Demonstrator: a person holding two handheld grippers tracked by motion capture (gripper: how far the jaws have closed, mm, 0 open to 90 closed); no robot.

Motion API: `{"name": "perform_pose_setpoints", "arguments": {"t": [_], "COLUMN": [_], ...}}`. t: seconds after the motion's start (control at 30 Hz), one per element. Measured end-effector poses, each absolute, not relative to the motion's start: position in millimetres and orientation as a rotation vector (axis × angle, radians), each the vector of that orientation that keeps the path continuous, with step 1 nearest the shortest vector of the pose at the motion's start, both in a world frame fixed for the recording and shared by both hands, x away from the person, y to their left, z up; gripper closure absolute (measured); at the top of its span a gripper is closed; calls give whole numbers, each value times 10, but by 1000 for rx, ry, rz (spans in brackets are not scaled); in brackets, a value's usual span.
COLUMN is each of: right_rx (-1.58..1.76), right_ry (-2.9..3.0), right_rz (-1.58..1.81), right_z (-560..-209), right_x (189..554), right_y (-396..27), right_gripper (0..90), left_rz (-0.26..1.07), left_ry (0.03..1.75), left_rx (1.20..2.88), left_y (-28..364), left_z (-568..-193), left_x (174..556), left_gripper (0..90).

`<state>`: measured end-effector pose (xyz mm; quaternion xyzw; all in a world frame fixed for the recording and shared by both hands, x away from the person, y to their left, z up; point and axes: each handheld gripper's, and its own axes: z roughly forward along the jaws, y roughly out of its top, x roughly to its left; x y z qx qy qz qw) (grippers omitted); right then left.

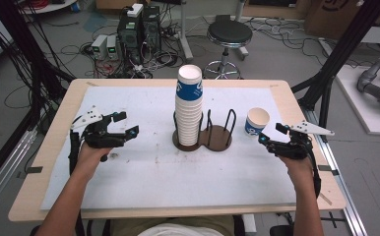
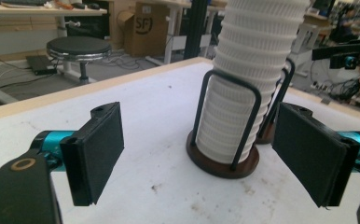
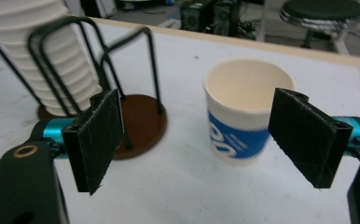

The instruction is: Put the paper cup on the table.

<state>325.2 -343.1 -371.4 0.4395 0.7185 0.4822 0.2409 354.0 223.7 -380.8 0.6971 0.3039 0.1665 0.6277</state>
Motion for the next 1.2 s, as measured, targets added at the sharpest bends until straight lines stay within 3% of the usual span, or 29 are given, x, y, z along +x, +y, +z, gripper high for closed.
{"name": "perform_pose_setpoints", "arguments": {"t": [0.53,1.2], "right_rx": [844,873], "right_ry": [2067,2088], "right_rz": [1459,1453], "right_z": [-3155,-3249], "right_x": [3049,3091], "right_y": [-2889,-2828], "right_gripper": [183,183], "left_rz": [407,406], "left_ry": [638,622], "left_rx": [1561,1565], "left_y": [2202,2200], "left_z": [-3615,-3549], "left_x": [3460,3410], "left_gripper": [169,168]}}
